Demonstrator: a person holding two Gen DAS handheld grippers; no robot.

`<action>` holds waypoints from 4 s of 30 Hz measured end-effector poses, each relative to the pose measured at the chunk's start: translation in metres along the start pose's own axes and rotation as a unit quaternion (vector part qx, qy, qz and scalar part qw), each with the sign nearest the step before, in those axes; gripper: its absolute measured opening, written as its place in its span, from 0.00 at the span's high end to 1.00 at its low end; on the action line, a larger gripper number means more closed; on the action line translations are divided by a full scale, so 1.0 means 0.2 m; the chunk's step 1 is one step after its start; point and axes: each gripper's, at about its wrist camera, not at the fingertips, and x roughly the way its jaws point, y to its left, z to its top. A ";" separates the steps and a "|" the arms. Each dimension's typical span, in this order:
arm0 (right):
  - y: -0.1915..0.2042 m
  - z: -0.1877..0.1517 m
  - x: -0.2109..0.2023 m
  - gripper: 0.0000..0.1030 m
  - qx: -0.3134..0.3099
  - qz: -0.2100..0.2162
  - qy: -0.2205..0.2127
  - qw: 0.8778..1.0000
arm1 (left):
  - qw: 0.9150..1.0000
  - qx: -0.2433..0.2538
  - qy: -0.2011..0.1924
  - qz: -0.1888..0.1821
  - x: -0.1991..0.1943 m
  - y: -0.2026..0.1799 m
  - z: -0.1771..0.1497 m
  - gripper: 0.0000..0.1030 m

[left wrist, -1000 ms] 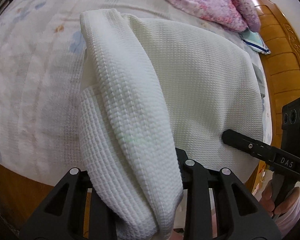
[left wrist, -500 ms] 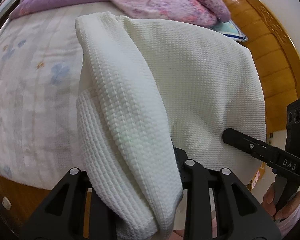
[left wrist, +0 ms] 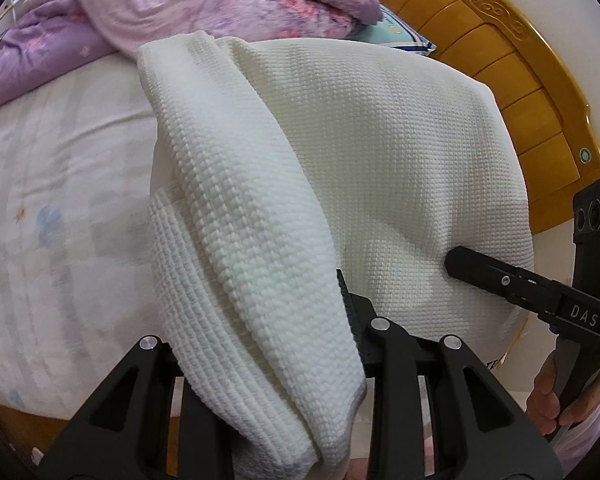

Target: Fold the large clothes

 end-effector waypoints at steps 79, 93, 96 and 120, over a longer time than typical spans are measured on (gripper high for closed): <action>-1.11 1.15 -0.74 0.19 0.050 -0.197 -0.195 0.960 | 0.985 0.074 -0.129 0.091 0.91 -1.25 1.35 0.11; 0.09 0.09 -0.88 0.14 0.074 -0.261 -0.344 0.899 | 0.955 0.166 -0.242 0.038 -0.33 -0.74 0.55 0.06; 0.25 -0.09 -0.81 0.13 0.084 -0.262 -0.350 0.895 | 0.953 0.173 -0.247 0.040 -0.46 -0.59 0.37 0.06; 0.58 -0.32 -0.45 0.09 0.049 -0.304 -0.312 0.899 | 0.952 0.153 -0.251 0.079 -0.61 -0.28 0.13 0.06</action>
